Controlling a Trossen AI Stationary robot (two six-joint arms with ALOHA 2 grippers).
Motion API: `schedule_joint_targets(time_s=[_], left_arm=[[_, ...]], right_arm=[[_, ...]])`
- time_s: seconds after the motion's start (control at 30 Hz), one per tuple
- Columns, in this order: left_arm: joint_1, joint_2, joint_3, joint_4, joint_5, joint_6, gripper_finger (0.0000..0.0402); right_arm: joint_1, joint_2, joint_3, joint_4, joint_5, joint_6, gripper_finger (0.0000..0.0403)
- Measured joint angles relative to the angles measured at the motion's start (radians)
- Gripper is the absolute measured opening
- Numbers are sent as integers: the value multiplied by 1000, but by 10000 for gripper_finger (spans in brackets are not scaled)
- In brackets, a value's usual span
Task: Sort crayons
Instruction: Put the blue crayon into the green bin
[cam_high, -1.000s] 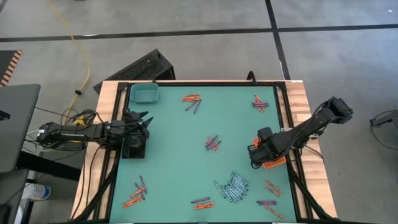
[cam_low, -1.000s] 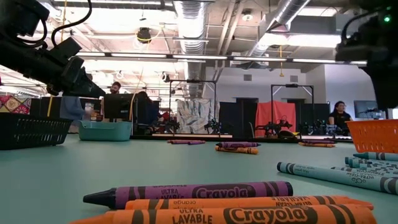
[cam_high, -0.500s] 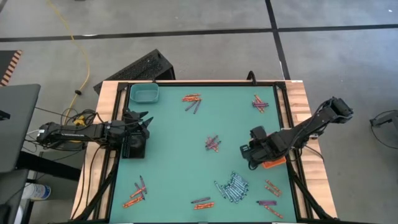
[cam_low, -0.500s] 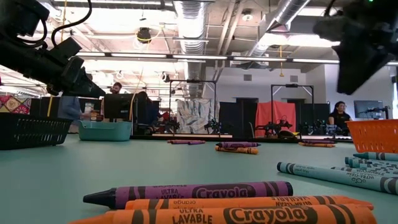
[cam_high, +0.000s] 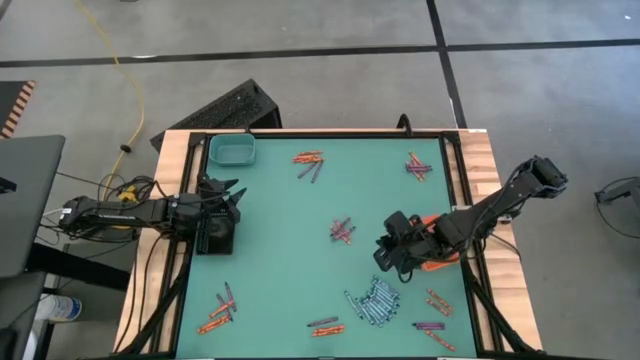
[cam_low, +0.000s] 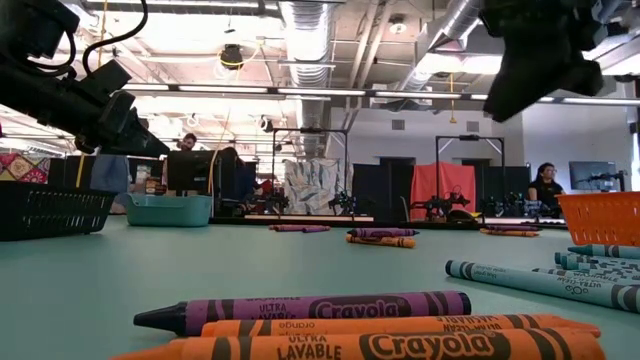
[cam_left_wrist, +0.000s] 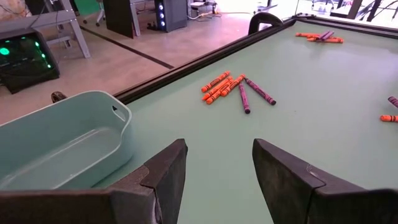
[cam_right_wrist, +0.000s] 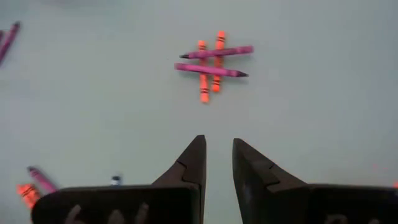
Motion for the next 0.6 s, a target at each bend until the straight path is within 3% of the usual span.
schedule_joint_targets(time_s=[0.6], left_arm=[[0,0,0,0,0,0,176]], right_arm=[[1,0,0,266,-5,-199,72]])
